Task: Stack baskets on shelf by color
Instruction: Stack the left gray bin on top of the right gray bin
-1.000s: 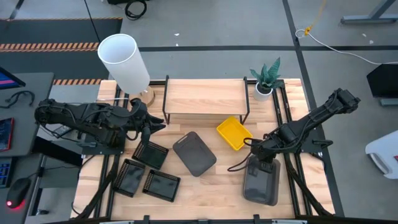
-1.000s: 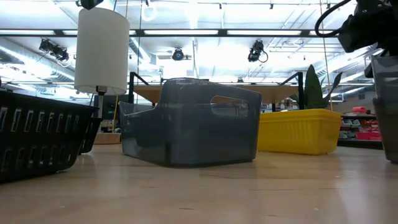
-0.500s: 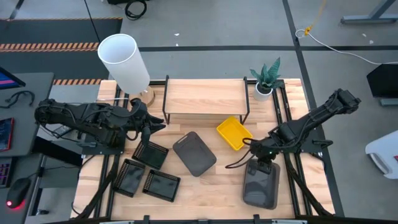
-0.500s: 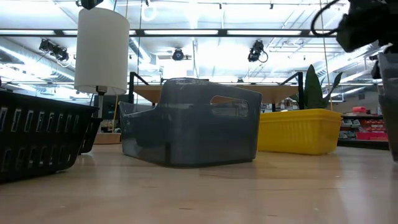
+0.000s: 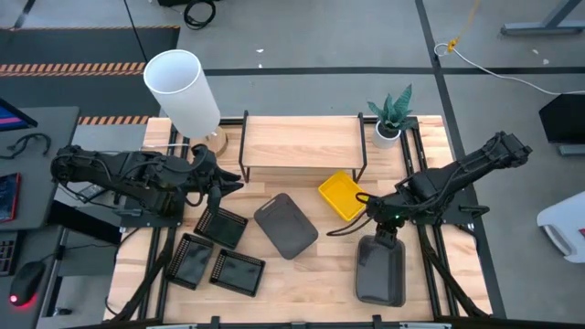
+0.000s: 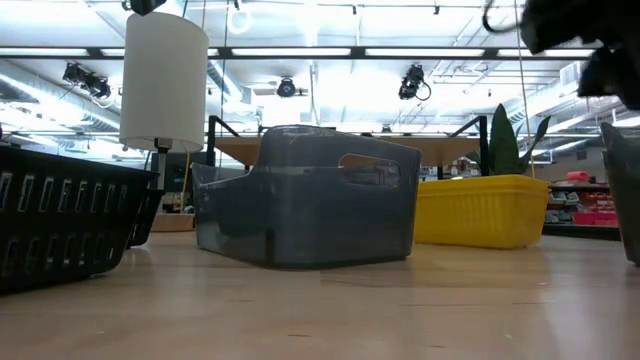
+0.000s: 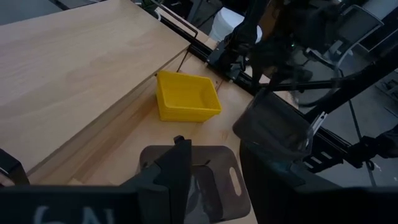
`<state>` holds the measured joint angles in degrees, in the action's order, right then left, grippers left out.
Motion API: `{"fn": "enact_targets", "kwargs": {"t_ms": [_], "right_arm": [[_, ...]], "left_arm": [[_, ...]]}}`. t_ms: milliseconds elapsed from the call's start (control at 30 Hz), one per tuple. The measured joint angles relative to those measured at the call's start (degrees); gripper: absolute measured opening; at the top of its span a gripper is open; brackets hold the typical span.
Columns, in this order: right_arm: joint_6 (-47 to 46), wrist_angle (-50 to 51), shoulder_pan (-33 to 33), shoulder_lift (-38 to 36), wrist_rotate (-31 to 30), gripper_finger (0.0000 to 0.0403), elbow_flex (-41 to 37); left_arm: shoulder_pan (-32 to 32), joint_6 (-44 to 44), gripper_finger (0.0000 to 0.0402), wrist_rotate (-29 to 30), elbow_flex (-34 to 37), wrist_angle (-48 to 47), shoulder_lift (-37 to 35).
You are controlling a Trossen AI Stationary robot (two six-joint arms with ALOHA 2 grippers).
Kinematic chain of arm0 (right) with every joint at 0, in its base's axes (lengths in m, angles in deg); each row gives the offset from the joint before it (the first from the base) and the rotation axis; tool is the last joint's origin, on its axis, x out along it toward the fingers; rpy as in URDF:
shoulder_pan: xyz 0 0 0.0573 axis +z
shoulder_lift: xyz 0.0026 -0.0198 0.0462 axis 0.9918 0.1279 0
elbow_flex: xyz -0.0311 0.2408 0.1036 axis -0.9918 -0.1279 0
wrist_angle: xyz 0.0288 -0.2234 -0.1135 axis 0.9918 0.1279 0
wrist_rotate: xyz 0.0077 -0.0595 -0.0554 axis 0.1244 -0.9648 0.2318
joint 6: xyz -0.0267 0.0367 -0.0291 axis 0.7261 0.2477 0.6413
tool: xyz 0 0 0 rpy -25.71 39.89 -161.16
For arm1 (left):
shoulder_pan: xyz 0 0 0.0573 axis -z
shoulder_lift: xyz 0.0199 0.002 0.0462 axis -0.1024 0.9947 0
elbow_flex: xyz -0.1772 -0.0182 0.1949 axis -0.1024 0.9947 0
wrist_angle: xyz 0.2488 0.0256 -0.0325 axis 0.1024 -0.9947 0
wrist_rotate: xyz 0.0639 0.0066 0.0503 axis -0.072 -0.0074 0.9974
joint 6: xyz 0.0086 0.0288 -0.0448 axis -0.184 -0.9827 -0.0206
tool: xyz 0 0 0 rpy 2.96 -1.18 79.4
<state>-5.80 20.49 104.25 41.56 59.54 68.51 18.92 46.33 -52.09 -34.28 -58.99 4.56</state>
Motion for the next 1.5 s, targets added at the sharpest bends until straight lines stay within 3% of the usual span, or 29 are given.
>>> {"fn": "enact_targets", "kwargs": {"t_ms": [267,633,1033,1500], "right_arm": [[7.43,-6.88,-0.12,4.01,-8.17,0.017,5.89],[28.61,-6.76,-1.77,24.18,-8.25,0.017,26.14],[45.52,-6.47,-6.87,40.06,-5.69,0.017,43.19],[56.09,-8.18,-6.72,47.0,-2.4,0.0194,44.81]], "left_arm": [[0.0,0.69,0.0142,0.0,0.0,0.04,0.0],[0.0,0.91,0.0142,0.0,0.0,0.84,-0.01],[-1.77,1.67,0.0142,0.1,-0.01,3.29,-2.64],[-1.7,-1.6,0.0142,1.09,-0.02,21.53,-5.29]]}}
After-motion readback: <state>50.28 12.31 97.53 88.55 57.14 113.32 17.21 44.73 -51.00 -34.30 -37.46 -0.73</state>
